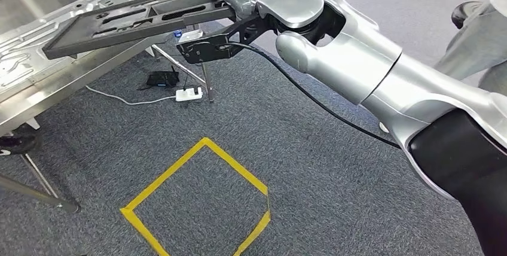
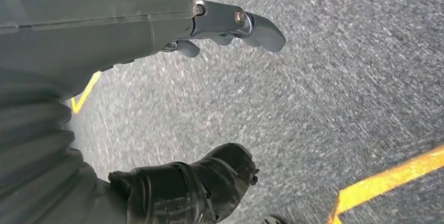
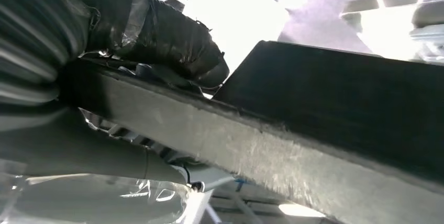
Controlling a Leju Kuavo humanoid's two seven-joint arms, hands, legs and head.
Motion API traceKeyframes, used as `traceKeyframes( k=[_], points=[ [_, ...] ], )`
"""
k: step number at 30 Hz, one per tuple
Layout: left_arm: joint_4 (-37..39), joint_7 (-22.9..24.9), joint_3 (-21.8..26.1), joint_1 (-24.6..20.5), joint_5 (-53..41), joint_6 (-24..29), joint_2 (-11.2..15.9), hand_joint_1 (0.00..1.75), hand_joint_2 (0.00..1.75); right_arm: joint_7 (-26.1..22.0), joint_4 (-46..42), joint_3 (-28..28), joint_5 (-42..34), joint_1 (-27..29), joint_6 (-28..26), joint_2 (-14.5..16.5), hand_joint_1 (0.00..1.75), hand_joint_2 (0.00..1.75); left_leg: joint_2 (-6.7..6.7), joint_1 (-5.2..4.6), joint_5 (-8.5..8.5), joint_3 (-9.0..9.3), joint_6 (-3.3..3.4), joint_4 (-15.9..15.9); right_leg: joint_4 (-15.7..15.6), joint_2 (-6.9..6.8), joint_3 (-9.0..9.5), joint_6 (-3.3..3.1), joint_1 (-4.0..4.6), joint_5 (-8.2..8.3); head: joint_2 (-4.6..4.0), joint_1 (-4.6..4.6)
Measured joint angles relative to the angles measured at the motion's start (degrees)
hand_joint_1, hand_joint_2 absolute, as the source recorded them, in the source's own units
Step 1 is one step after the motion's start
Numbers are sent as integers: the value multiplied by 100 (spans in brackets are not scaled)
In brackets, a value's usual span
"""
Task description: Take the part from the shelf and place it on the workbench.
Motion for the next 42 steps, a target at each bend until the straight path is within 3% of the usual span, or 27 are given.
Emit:
traceKeyframes(
  k=[1, 2, 3, 5, 7, 9, 11, 13, 14, 16, 17, 21, 23, 25, 26, 28, 30, 31, 32, 33, 34, 35, 37, 40, 42],
  points=[
    [0, 4, 20, -1, 1, -2, -2, 0, 175, -1, 1, 1, 1, 18, -2, -3, 175, 175, -73, 0, -4, 0, 2, 13, 57, 16, -61, -1, -3, 57, 0, 1],
    [0, 7, 40, 0, 1, -4, -3, 0, 175, 0, 1, 1, 8, 28, -5, -7, 175, 175, -150, 1, -9, -1, 0, 29, -118, 33, -8, -12, -9, 215, 0, 2],
    [0, 8, 56, 3, 1, -4, -3, 0, 175, 1, 1, 2, 16, 29, -7, -11, 175, 175, -230, 1, -17, -2, -7, 47, -482, 91, 145, -31, -16, 436, 0, 2],
    [0, 10, 70, 3, 1, -4, -5, 0, 175, 2, 0, 2, 29, 19, -12, -22, 175, 175, -377, 0, -30, -29, -43, 87, -1208, 314, 475, -63, -47, 724, 1, -6],
    [0, 10, 83, 9, 1, -8, -7, 0, 175, 1, -1, 2, 32, 11, -15, -28, 175, 175, -494, 24, -20, -74, -108, 94, -1480, 406, 606, -74, -48, 763, 1, -7],
    [1, 10, 101, 34, 1, -10, -7, 0, 175, 0, -2, 2, 34, 9, -16, -24, 175, 175, -588, 58, 4, -104, -187, 66, -1545, 266, 642, -117, -41, 799, 0, -2],
    [2, 10, 109, 54, 1, -9, -6, 0, 175, 0, -4, 2, 37, -1, -20, -12, 175, 175, -388, 46, -100, -191, -251, 217, -1647, 122, 702, -184, -62, 843, 0, -20],
    [2, 10, 113, 50, 0, -7, 0, 0, 175, 5, -6, 2, 40, -19, -24, -9, 175, 175, -20, 36, -402, -459, -304, 793, -1700, -13, 737, -218, -64, 860, 0, -45],
    [2, 10, 115, 44, -1, -7, 2, 0, 175, 9, -6, 2, 41, -22, -25, -11, 175, 175, 85, 48, -556, -638, -332, 1163, -1701, -81, 738, -224, -61, 857, 0, -53],
    [2, 10, 117, 46, -1, -9, -4, 0, 175, 12, -6, 2, 42, -4, -24, -12, 175, 175, 159, 76, -671, -865, -370, 1614, -1699, -191, 739, -225, -61, 845, 0, -59],
    [2, 10, 117, 48, -1, -10, -8, 0, 175, 11, -6, 2, 42, 3, -23, -12, 175, 175, 170, 85, -665, -901, -380, 1679, -1698, -221, 739, -224, -61, 842, 0, -60],
    [2, 10, 117, 51, -2, -10, -9, 0, 175, 8, -6, 2, 42, 10, -23, -12, 175, 175, 182, 96, -570, -844, -389, 1560, -1695, -261, 740, -218, -62, 834, 0, -60],
    [2, 10, 118, 40, -20, -18, -4, 0, 175, 3, -8, 2, 43, -4, -25, -20, 175, 175, 358, 54, -248, -419, -347, 733, -1663, -418, 758, -138, -30, 773, 0, -64],
    [2, 10, 120, 31, -47, -28, -2, 0, 175, -2, -13, 2, 45, -24, -29, -28, 175, 175, 432, 16, -1, -52, -243, 24, -1637, -617, 799, -23, 11, 692, 1, -55],
    [2, 7, 120, 37, -55, -30, -4, 0, 175, -3, -14, 2, 47, -29, -30, -31, 175, 175, 338, 31, 1, -51, -188, 19, -1599, -596, 803, 17, 3, 644, 1, -39],
    [2, -1, 121, 35, -70, -20, -4, 0, 175, -7, -13, 2, 50, -43, -31, -37, 175, 175, 227, 54, 7, -23, -107, 0, -1242, -347, 651, 60, -25, 422, 1, -26],
    [2, -4, 121, 14, -93, -1, -7, 0, 175, -14, -8, 2, 55, -34, -30, -47, 175, 175, 113, 50, 4, -19, -54, -2, -474, -75, 262, 64, -39, 94, 1, -21],
    [2, -2, 121, 4, -105, 11, -11, 0, 175, -22, -6, 2, 58, -17, -30, -51, 175, 175, 43, 44, 1, -18, -41, 3, -125, -20, 65, 64, -38, -3, 0, -20],
    [2, 1, 121, -2, -115, 25, -15, 0, 175, -32, -3, 3, 61, 1, -30, -56, 175, 175, -21, 38, -4, -17, -33, 13, 57, 7, -62, 59, -36, 2, 0, -20],
    [2, 5, 121, -3, -123, 36, -19, 0, 175, -40, 0, 3, 64, 14, -29, -62, 175, 175, -83, 33, -12, -16, -28, 27, 17, 20, -87, 45, -35, 116, 0, -19],
    [2, 8, 121, 1, -132, 43, -20, 0, 175, -44, 3, 4, 67, 18, -30, -67, 175, 175, -144, 31, -22, -15, -29, 46, -247, 33, -1, 19, -33, 323, 0, -17],
    [2, 12, 121, 6, -142, 47, -20, 0, 175, -45, 4, 4, 68, 16, -31, -72, 175, 175, -192, 32, -36, -17, -34, 64, -640, 69, 150, -16, -28, 555, 0, -16],
    [2, 18, 121, 16, -161, 48, -23, 0, 175, -50, 5, 4, 73, 1, -36, -72, 175, 175, -287, 24, -58, -38, -69, 100, -1307, 152, 437, -74, -21, 818, 0, -21],
    [2, 18, 121, 37, -178, 44, -27, 0, 175, -74, 4, 4, 77, -8, -42, -71, 175, 175, -359, 40, -51, -56, -168, 84, -1526, 170, 541, -121, -8, 846, 1, -23],
    [3, 7, 121, 53, -188, 42, -29, 0, 175, -90, 0, 4, 77, -12, -40, -70, 175, 175, -252, 45, -116, -83, -234, 152, -1613, 126, 597, -178, -28, 888, 1, -35]
  ],
)
